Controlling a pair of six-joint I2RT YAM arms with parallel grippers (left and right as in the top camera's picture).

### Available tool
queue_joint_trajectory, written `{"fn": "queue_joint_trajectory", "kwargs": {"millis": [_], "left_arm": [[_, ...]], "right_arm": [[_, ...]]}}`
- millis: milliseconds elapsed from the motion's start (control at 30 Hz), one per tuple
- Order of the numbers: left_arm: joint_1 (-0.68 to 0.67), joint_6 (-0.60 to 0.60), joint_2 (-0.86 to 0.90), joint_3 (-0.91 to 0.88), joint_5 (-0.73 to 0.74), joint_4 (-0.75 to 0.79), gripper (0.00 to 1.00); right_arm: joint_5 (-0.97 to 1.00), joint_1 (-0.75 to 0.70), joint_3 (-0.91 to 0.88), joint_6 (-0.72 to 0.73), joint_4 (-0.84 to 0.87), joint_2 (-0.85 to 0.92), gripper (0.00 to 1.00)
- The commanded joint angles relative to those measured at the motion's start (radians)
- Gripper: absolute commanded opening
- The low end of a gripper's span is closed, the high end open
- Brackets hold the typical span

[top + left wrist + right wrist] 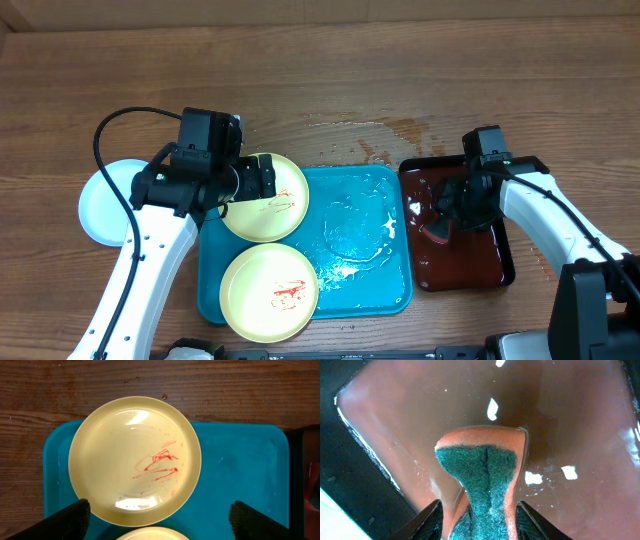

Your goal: Clean dirty plates on tray and stack at the side

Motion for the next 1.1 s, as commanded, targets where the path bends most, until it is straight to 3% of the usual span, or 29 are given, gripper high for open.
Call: {"fn": "queue_joint_trajectory", "kwargs": {"millis": [0, 300, 400, 467, 500, 700, 733, 767, 800, 833, 900, 967, 1067], "left_arm": [[-0.002, 0.019, -0.008, 0.012, -0.003, 0.002, 0.89], [-0.002, 0.019, -0.008, 0.012, -0.007, 0.003, 0.89], [-0.002, 0.019, -0.008, 0.012, -0.007, 0.002, 0.89], [-0.002, 0.019, -0.008, 0.012, -0.007, -0.001, 0.88], [-0.002, 0.019, -0.008, 0.012, -0.007, -0.003, 0.87], [-0.002, 0.018, -0.008, 0.012, -0.006, -0.009, 0.79], [-0.002, 0.018, -0.008, 0.012, -0.007, -0.012, 0.72], [-0.002, 0.018, -0.008, 0.012, -0.006, -0.018, 0.56], [-0.002, 0.019, -0.008, 0.012, -0.008, -0.03, 0.34], [-0.002, 0.018, -0.008, 0.012, -0.011, -0.04, 0.06], [-0.002, 0.017, -0.008, 0.012, -0.021, -0.077, 0.04], [-0.002, -0.02, -0.008, 0.012, -0.085, -0.132, 0.17], [-0.002, -0.083, -0.008, 0.008, -0.208, -0.22, 0.26]], "right_arm": [[0.013, 0.002, 0.021, -0.004, 0.006, 0.009, 0.48], [0.013, 0.002, 0.02, -0.004, 0.027, 0.07, 0.45], [0.009, 0.002, 0.02, -0.003, 0.052, 0.084, 0.34], [0.009, 0.002, 0.02, 0.004, 0.066, 0.094, 0.11], [0.009, 0.002, 0.02, 0.004, 0.074, 0.1, 0.04], [0.01, 0.002, 0.022, -0.005, 0.085, 0.102, 0.04], [0.01, 0.002, 0.022, -0.004, 0.081, 0.099, 0.04], [0.01, 0.002, 0.023, -0.004, 0.077, 0.097, 0.04], [0.009, 0.002, 0.023, -0.004, 0.072, 0.09, 0.04], [0.009, 0.002, 0.023, -0.004, 0.066, 0.083, 0.04], [0.009, -0.001, 0.024, -0.005, 0.05, 0.068, 0.04], [0.009, -0.001, 0.028, -0.024, 0.033, 0.056, 0.04], [0.009, -0.001, 0.03, -0.024, 0.01, 0.048, 0.04]]}}
